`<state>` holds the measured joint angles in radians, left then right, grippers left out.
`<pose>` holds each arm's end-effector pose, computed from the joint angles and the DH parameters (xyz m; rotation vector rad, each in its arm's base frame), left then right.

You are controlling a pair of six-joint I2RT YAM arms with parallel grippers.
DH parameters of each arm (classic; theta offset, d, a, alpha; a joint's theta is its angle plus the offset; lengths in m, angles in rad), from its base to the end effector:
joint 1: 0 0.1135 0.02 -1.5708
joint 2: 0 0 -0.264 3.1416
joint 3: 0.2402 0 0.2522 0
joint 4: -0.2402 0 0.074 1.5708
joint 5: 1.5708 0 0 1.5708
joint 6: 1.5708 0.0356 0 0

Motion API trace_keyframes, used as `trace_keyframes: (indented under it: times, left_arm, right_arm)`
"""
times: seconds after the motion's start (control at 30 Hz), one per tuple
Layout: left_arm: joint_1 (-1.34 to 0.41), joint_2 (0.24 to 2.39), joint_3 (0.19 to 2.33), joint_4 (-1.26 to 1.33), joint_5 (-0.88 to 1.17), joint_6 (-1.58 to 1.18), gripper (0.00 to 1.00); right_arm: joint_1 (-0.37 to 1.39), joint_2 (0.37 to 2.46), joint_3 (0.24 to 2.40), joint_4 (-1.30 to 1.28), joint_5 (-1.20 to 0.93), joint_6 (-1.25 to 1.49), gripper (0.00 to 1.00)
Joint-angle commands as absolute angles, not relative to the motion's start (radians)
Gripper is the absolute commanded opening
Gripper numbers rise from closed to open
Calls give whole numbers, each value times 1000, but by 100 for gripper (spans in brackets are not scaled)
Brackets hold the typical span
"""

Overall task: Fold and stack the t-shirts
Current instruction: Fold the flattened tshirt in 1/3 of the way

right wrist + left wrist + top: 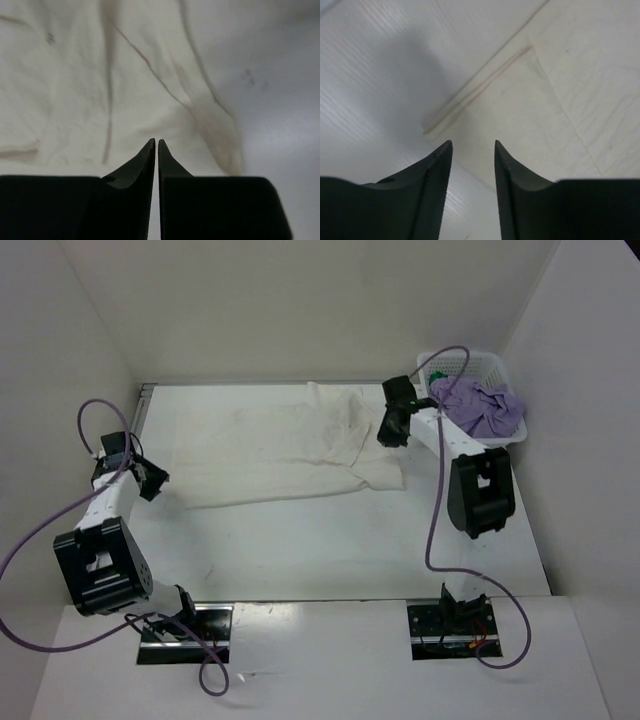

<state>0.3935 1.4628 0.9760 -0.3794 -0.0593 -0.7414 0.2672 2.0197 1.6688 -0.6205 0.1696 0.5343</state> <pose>0.2828 0.1197 0.2309 -1.3320 2.0404 -0.0839 0.4325 0.1122 0.2334 0.4018 2.4927 0.1067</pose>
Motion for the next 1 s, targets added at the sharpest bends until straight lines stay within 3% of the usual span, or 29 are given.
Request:
trace_keyframes:
  times: [0.0, 0.03, 0.13, 0.17, 0.27, 0.33, 0.8, 0.97]
  left_arm:
    - [400, 1448, 856, -379, 44, -768, 44]
    - [422, 1459, 841, -364, 66, -769, 44]
    - [451, 1494, 815, -331, 118, -798, 46]
    - [451, 1503, 815, -321, 118, -813, 48]
    - [462, 1532, 795, -290, 129, -825, 48]
    - [462, 1549, 795, -278, 120, -836, 43]
    - [480, 1660, 838, -218, 71, -845, 2]
    - [480, 1678, 847, -218, 71, -845, 0]
  right_arm:
    - [252, 1769, 1455, -519, 167, 617, 8]
    - [241, 1740, 1357, -518, 167, 627, 4]
    - [219, 1639, 1194, -518, 183, 660, 4]
    - [194, 1619, 1163, -518, 193, 672, 15]
    - [134, 1574, 1079, -509, 193, 672, 33]
    - [123, 1571, 1055, -499, 169, 663, 37]
    - [132, 1712, 1057, -411, 28, 643, 38]
    - [132, 1770, 1094, -402, 28, 643, 38]
